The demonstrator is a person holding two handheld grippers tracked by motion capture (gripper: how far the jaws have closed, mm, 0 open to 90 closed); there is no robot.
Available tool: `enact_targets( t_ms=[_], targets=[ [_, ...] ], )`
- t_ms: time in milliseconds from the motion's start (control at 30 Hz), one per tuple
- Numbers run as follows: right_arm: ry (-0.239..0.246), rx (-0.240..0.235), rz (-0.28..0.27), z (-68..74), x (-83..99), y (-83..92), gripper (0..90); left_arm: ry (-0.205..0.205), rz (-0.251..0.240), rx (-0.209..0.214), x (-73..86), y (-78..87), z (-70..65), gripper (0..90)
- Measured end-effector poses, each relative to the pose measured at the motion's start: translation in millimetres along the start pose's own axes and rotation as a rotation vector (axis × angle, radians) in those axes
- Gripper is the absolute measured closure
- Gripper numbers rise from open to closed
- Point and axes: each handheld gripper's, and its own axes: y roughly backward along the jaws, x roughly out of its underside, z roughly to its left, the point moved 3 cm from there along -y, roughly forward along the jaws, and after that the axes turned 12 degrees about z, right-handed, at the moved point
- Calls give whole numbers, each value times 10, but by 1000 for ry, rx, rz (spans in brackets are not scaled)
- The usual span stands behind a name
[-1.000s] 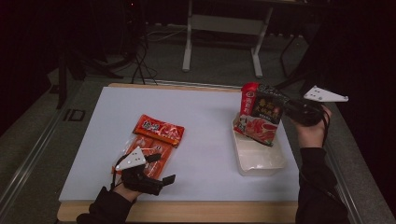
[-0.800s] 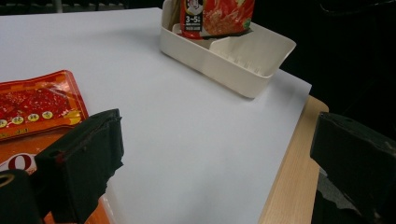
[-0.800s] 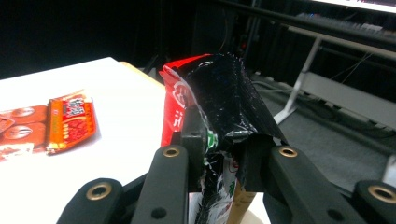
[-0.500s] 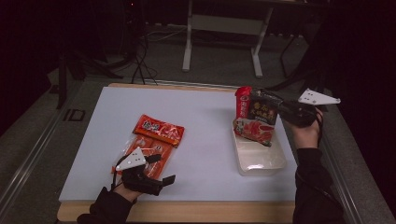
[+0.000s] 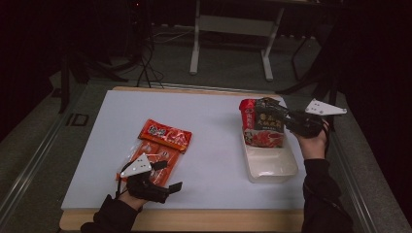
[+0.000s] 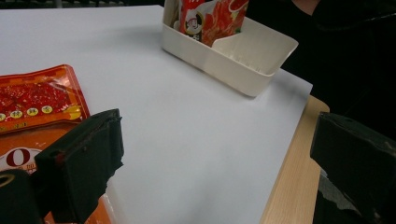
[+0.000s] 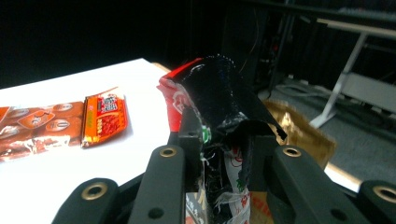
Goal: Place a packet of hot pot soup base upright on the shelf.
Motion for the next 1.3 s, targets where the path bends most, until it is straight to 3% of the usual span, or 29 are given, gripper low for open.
enact_targets(
  t_ms=[67,200,300,367,467,567,667,733,833,1000,1100,1300],
  targets=[
    [-27,-9,23,-18,72,-16,719,0,0,2,2,-5,-2,33],
    [-83,8,14,-43,165,29,629,-21,-4,-3,-2,-10,2,33],
    [-70,55,26,-14,155,99,563,-40,-6,-4,-4,-13,-2,33],
    [-96,29,-14,-2,111,187,547,-42,-7,5,-4,-20,-2,34],
    [-117,41,-30,36,33,300,450,-44,-8,-4,-1,-19,-1,48],
    [-127,79,-31,103,-46,381,316,-34,-24,-6,-18,8,14,48],
    [-131,90,-58,153,-114,455,255,-32,-33,-11,-29,30,30,55],
    [-118,120,-80,238,-230,547,136,4,-15,-13,-37,80,73,58],
    [-99,121,-99,334,-314,595,108,13,31,-31,-29,103,118,61],
    [-98,106,-91,486,-339,592,129,-13,44,-38,-21,148,158,61],
    [-111,59,-100,579,-311,580,138,-30,50,-36,-41,185,178,62],
    [-113,25,-85,703,-229,574,143,-26,43,-56,-81,297,270,74]
  ],
)
